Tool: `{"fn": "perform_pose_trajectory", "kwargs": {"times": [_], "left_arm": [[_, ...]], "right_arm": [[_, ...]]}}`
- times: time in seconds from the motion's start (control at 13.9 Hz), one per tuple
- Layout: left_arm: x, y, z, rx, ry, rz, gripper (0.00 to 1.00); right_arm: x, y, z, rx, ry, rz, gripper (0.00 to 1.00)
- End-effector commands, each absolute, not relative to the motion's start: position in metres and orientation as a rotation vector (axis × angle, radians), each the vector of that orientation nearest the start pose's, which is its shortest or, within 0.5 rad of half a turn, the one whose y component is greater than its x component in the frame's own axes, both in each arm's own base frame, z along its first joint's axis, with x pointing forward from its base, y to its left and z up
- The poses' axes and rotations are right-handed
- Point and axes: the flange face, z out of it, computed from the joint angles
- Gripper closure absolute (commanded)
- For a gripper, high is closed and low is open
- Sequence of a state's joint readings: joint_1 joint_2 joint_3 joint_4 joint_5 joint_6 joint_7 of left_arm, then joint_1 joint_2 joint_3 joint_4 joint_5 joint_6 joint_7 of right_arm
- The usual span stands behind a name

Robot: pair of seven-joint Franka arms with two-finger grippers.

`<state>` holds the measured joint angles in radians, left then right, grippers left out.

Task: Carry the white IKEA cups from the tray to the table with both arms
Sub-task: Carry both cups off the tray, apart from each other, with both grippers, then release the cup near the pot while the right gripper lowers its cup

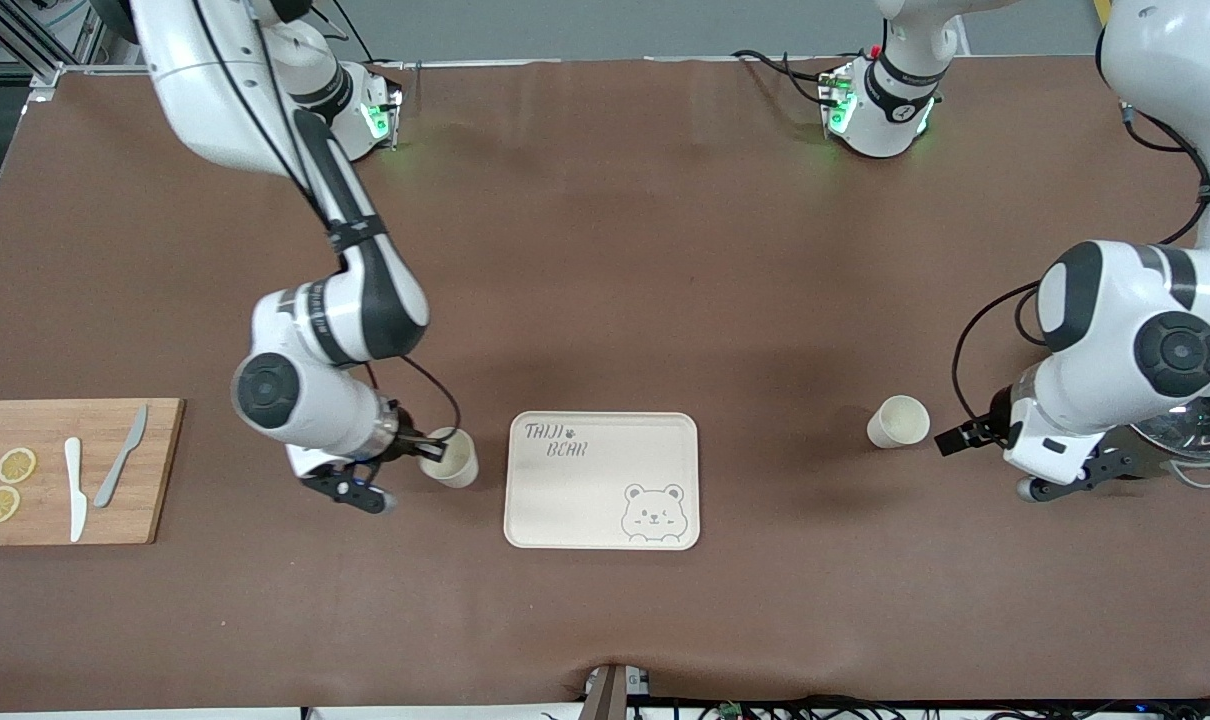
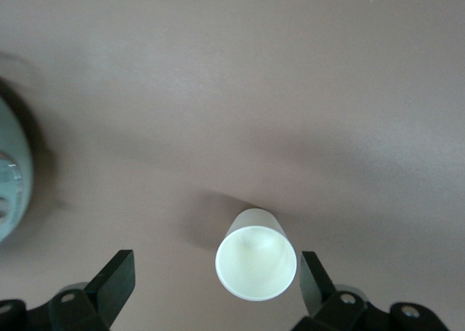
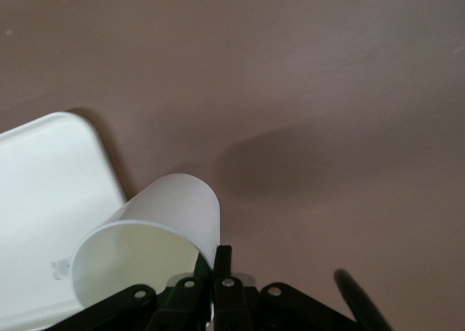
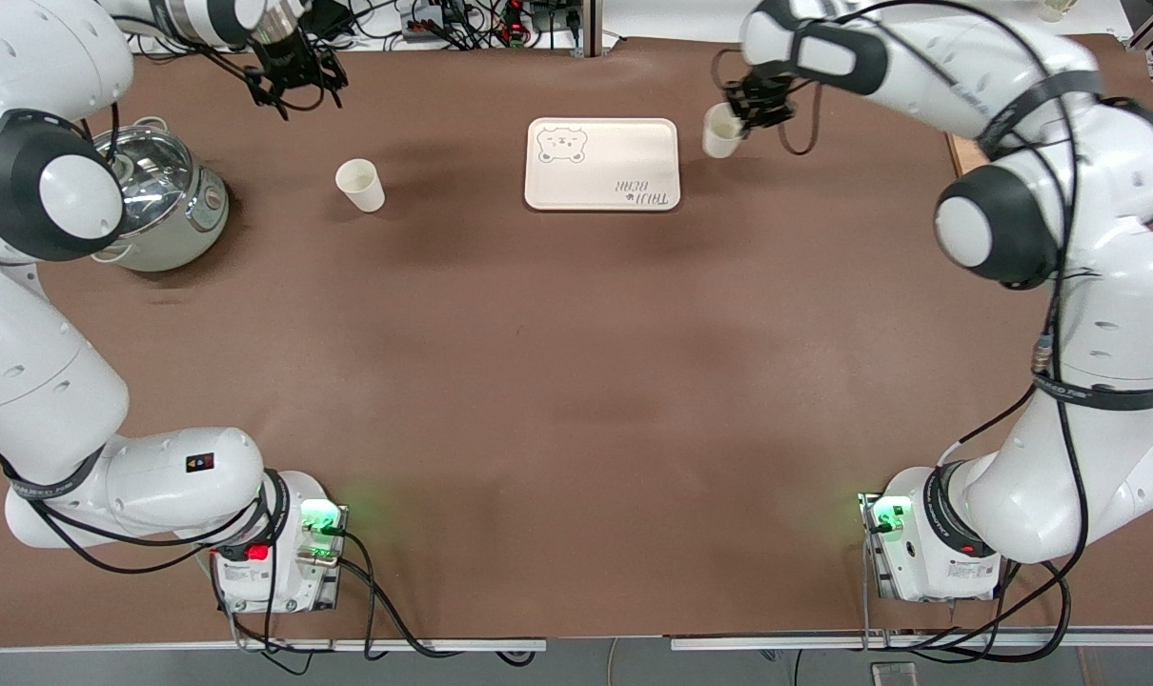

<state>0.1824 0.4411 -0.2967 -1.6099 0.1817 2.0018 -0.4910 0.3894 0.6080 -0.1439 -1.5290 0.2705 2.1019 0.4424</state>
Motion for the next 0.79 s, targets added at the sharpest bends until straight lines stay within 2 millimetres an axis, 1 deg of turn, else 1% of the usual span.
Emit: {"fn": "perform_pose_trajectory", "kwargs": {"times": [0.0, 0.07, 0.14, 0.22, 0.29, 0.43, 0.5, 0.65, 0.72], "left_arm": [[0.672, -0.037, 0.411, -2.996, -0.478, 0.018, 0.00], [0.671, -0.035, 0.431, -2.983, -0.479, 0.016, 0.00], [0.665, -0.035, 0.448, -2.971, -0.475, 0.029, 0.00], [0.659, -0.035, 0.470, -2.970, -0.441, 0.015, 0.00], [0.653, -0.035, 0.489, -2.975, -0.404, -0.015, 0.00], [0.643, -0.033, 0.514, -2.982, -0.323, -0.026, 0.00], [0.634, -0.032, 0.527, -2.981, -0.236, -0.006, 0.00], [0.625, -0.032, 0.551, -2.977, -0.146, -0.032, 0.00], [0.624, -0.032, 0.560, -2.980, -0.148, -0.049, 0.00]], "right_arm": [[0.645, 0.129, 0.312, -3.002, 0.212, 0.143, 1.00], [0.642, 0.096, 0.315, -3.016, 0.154, 0.141, 1.00], [0.637, 0.070, 0.318, -3.024, 0.093, 0.142, 1.00], [0.632, 0.044, 0.321, -3.037, 0.046, 0.140, 1.00], [0.628, 0.013, 0.323, -3.053, 0.008, 0.140, 1.00], [0.617, -0.046, 0.321, -3.044, -0.046, 0.205, 1.00], [0.612, -0.071, 0.318, -3.039, -0.033, 0.225, 1.00], [0.606, -0.103, 0.310, -3.084, -0.018, 0.264, 1.00], [0.604, -0.118, 0.304, -3.095, 0.003, 0.277, 1.00]]}}
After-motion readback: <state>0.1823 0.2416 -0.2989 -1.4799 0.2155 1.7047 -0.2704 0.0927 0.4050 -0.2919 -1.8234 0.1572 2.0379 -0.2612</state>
